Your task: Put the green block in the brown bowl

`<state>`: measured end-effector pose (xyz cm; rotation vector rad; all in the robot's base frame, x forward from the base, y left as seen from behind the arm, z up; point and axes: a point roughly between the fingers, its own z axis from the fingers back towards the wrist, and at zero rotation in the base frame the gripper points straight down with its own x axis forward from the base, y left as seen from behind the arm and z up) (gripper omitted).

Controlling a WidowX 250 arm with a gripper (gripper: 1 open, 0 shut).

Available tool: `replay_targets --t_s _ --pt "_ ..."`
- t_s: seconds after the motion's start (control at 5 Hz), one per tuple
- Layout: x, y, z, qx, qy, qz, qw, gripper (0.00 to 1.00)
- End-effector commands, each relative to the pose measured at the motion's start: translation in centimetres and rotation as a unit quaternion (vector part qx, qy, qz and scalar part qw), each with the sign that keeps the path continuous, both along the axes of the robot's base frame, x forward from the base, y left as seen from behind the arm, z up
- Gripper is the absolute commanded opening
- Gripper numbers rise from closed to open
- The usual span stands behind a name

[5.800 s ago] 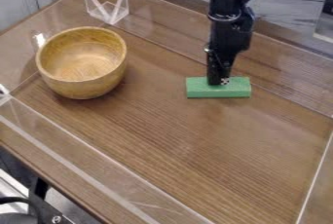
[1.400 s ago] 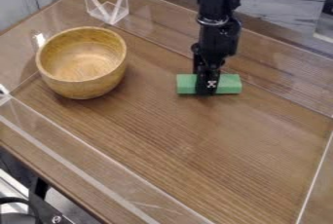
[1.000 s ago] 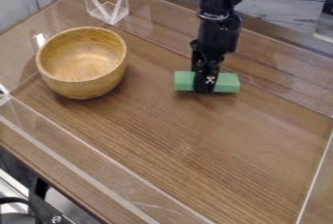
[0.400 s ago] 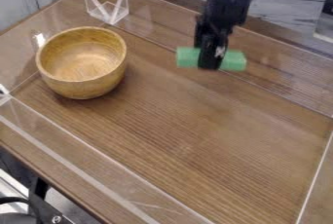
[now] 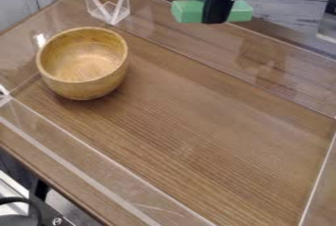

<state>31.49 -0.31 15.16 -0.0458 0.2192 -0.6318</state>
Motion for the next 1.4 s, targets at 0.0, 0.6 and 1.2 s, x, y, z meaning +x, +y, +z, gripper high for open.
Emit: replay_targets --t_s 0.0,0.6,1.2 --pt "-0.8 1.2 3.4 0.005 -0.038 0.004 0.9993 0.0" --pt "-5.1 5.7 4.8 0.019 -0.029 0.085 0.9958 0.0" --pt "-7.7 14.9 3.6 0.042 -0.023 0.116 0.9921 0.0"
